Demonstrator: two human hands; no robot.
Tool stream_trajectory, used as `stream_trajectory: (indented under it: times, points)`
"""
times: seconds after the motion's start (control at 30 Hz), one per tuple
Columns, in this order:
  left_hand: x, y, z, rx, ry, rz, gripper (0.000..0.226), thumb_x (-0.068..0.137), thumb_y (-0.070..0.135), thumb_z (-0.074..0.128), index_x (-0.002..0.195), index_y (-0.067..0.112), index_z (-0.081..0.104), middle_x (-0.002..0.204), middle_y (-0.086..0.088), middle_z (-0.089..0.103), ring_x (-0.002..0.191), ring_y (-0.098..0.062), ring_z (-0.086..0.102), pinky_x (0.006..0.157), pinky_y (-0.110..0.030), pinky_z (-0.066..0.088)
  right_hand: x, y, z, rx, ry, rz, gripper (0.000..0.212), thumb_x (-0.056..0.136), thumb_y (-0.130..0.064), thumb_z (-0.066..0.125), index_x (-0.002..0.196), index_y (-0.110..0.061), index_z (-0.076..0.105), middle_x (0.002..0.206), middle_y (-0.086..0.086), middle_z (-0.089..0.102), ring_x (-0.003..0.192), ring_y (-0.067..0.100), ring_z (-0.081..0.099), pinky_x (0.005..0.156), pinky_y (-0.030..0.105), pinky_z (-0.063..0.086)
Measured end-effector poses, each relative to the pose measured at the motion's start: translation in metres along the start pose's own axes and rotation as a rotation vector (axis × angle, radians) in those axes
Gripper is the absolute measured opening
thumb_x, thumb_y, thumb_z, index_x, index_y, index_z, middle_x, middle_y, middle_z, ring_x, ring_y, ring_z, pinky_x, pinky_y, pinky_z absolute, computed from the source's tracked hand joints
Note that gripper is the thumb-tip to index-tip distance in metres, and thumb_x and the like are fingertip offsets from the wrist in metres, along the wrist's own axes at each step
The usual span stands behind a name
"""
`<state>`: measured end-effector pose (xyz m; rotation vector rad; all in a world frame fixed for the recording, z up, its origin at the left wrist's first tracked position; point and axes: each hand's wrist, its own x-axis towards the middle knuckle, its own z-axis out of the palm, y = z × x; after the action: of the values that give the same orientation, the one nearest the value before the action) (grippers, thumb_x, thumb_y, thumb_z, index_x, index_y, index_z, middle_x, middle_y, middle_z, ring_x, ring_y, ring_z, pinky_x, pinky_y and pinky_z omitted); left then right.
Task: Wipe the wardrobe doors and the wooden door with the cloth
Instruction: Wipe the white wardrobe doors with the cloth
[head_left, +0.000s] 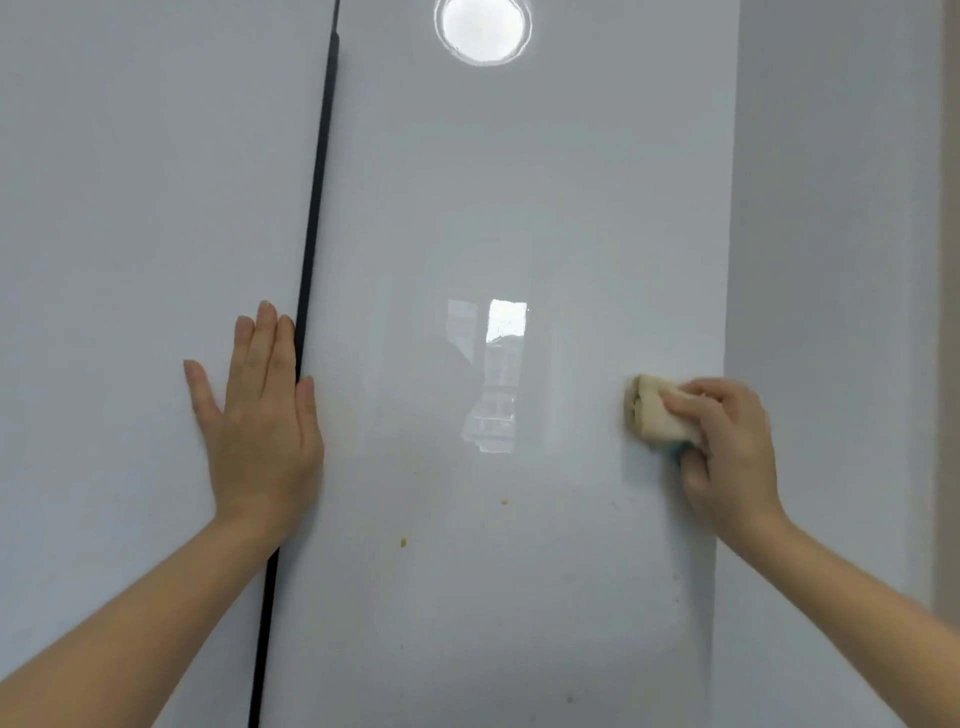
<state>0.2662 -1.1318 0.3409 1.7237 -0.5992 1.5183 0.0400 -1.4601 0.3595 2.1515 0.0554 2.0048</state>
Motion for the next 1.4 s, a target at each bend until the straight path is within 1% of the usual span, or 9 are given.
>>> stream_trajectory:
  times: [0.17,0.3,0.5,0.63,0.73,0.97,1.1,1.2,1.4]
  points:
    - [-0.001,0.000,-0.001,-0.025,-0.006,0.000,0.053,0.102,0.023,0.022,0.154,0.011,0.020,0.163,0.001,0.013,0.150,-0.011,0.005,0.119,-0.053,-0.004,-0.114,-0.024,0.001,-0.008,-0.101,0.031,0.045,0.075,-0.009,0.046,0.115,-0.026,0.057,0.112,0.004,0.056,0.098,0.026,0.052,0.079,0.046,0.042]
    - [0.000,0.000,-0.002,-0.030,-0.012,-0.003,0.053,0.103,0.022,0.022,0.155,0.011,0.019,0.163,0.002,0.012,0.150,-0.011,0.003,0.119,-0.054,-0.005,-0.069,-0.029,0.003,-0.009,-0.066,-0.009,0.050,0.070,0.000,0.046,0.112,-0.026,0.058,0.109,0.005,0.055,0.097,0.027,0.052,0.080,0.040,0.039]
    - [0.000,-0.001,-0.002,-0.027,-0.008,0.006,0.054,0.102,0.024,0.021,0.155,0.011,0.018,0.163,0.002,0.011,0.150,-0.011,0.003,0.119,-0.053,-0.006,-0.020,-0.043,0.016,0.019,0.034,0.110,0.061,0.063,0.008,0.048,0.114,-0.026,0.057,0.109,0.003,0.053,0.099,0.024,0.049,0.083,0.038,0.037]
    - [0.000,-0.001,-0.001,-0.028,0.000,0.022,0.053,0.103,0.022,0.022,0.155,0.011,0.018,0.163,0.000,0.012,0.151,-0.013,0.004,0.119,-0.055,-0.005,-0.125,-0.069,0.018,0.022,-0.141,-0.011,0.064,0.061,0.002,0.064,0.116,-0.028,0.056,0.114,0.004,0.052,0.100,0.030,0.053,0.084,0.039,0.043]
    - [0.000,-0.001,-0.001,-0.028,0.011,0.023,0.052,0.103,0.020,0.024,0.155,0.010,0.019,0.163,-0.001,0.013,0.151,-0.016,0.006,0.119,-0.056,-0.003,-0.143,-0.080,0.014,0.046,-0.204,-0.113,0.071,0.053,0.005,0.076,0.115,-0.025,0.058,0.115,0.002,0.050,0.101,0.024,0.050,0.081,0.032,0.035]
    - [-0.001,-0.001,-0.001,-0.030,0.016,0.027,0.052,0.103,0.019,0.025,0.155,0.010,0.019,0.163,-0.001,0.012,0.151,-0.015,0.006,0.118,-0.054,-0.005,-0.040,-0.102,0.039,0.094,-0.016,0.094,0.052,0.067,0.000,0.045,0.109,-0.019,0.068,0.108,0.006,0.058,0.097,0.025,0.051,0.078,0.032,0.032]
    - [-0.001,-0.003,-0.001,-0.024,0.023,0.030,0.052,0.103,0.019,0.024,0.154,0.010,0.019,0.163,-0.001,0.013,0.151,-0.015,0.006,0.119,-0.055,-0.004,-0.128,-0.131,0.051,0.100,-0.133,-0.131,0.043,0.074,-0.011,0.057,0.115,-0.027,0.058,0.114,0.003,0.053,0.098,0.027,0.054,0.077,0.034,0.039]
    - [0.000,-0.003,0.000,-0.016,0.015,0.026,0.052,0.104,0.019,0.024,0.154,0.010,0.018,0.163,-0.001,0.013,0.151,-0.014,0.006,0.119,-0.055,-0.004,-0.139,-0.140,0.047,0.123,-0.230,-0.214,0.055,0.063,-0.007,0.068,0.112,-0.029,0.057,0.113,0.000,0.052,0.100,0.023,0.054,0.075,0.034,0.037]
    - [0.000,-0.002,-0.001,-0.012,0.016,0.031,0.052,0.104,0.019,0.024,0.154,0.011,0.017,0.163,-0.001,0.012,0.151,-0.015,0.006,0.119,-0.053,-0.005,-0.023,-0.144,0.056,0.130,-0.027,0.101,0.053,0.068,-0.005,0.038,0.108,-0.017,0.072,0.106,0.006,0.059,0.095,0.024,0.051,0.074,0.032,0.031]
